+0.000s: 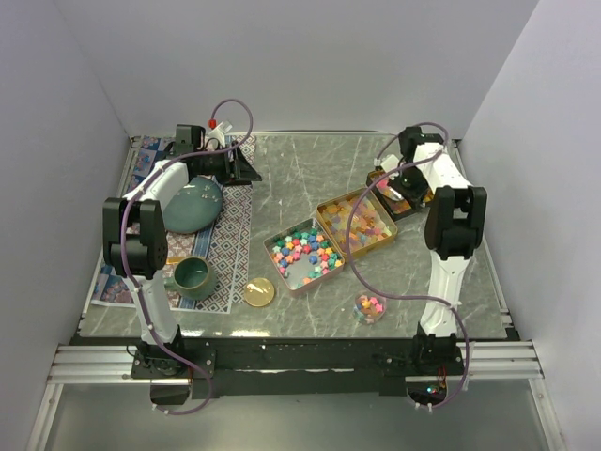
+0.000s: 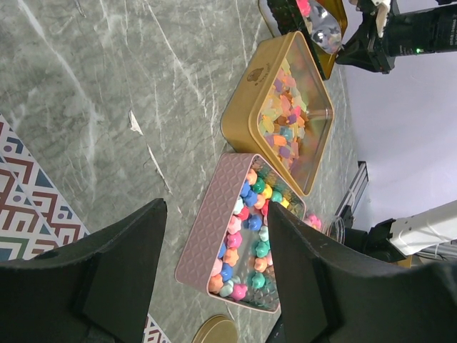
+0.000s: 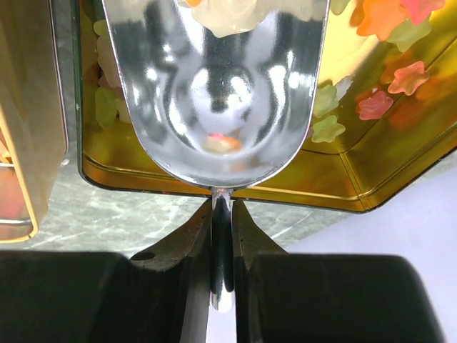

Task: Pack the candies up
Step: Scoop the fake candies from the storage box, then place the fake candies in the packing bottle, then adjust the spatula.

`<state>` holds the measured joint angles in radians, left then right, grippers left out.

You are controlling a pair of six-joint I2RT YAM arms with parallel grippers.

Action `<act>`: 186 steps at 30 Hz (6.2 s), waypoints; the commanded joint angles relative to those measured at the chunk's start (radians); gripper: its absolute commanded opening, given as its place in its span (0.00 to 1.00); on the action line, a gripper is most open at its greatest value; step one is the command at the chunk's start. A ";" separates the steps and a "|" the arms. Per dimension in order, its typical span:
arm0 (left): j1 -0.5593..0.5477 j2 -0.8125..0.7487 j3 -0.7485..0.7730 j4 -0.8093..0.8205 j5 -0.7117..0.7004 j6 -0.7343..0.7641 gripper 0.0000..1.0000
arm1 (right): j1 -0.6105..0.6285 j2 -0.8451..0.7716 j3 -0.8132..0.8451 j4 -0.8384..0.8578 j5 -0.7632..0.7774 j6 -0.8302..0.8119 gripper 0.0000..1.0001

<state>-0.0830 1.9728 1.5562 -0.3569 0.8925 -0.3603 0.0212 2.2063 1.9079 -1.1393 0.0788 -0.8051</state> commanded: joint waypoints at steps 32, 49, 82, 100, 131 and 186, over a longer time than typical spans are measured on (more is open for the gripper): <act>-0.058 -0.020 0.061 -0.027 -0.010 0.093 0.65 | -0.124 -0.358 -0.630 0.727 -0.499 0.113 0.00; -0.067 -0.129 0.068 0.003 -0.087 0.060 0.67 | -0.136 -0.561 -0.538 0.245 -0.327 -0.261 0.00; -0.064 -0.371 -0.079 0.033 -0.210 0.121 0.69 | 0.309 -1.264 -1.219 0.004 0.283 -0.767 0.00; -0.066 -0.436 -0.156 0.088 -0.184 0.073 0.68 | 0.612 -1.053 -1.093 -0.126 0.525 -0.496 0.00; -0.064 -0.430 -0.174 0.182 -0.133 -0.083 0.68 | 0.784 -0.994 -1.050 -0.303 0.725 -0.401 0.00; -0.225 -0.022 -0.102 0.498 0.262 -0.471 0.22 | 0.559 -0.482 -0.033 0.065 -0.203 0.038 0.00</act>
<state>-0.2981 1.9305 1.4521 0.0261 1.0573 -0.8047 0.5739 1.8355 1.8309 -1.1282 -0.0525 -0.7921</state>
